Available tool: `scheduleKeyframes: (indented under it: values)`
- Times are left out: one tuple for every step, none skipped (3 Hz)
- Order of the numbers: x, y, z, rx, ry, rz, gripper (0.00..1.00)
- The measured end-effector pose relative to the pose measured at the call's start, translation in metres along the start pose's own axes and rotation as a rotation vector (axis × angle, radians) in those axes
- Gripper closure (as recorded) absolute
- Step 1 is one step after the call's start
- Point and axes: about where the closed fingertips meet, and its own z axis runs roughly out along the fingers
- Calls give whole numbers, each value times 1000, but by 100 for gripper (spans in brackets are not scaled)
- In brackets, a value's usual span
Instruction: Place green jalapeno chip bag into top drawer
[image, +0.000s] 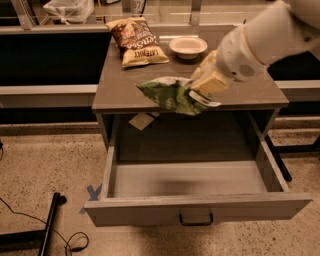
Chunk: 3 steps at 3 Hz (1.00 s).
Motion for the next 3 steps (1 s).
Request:
scheduleKeyframes:
  values:
    - [53,29,-22,-29,-46,47,100]
    - [100,58,11,-178,-80,59,100]
    - [131,85,65,-342,-80,71,73]
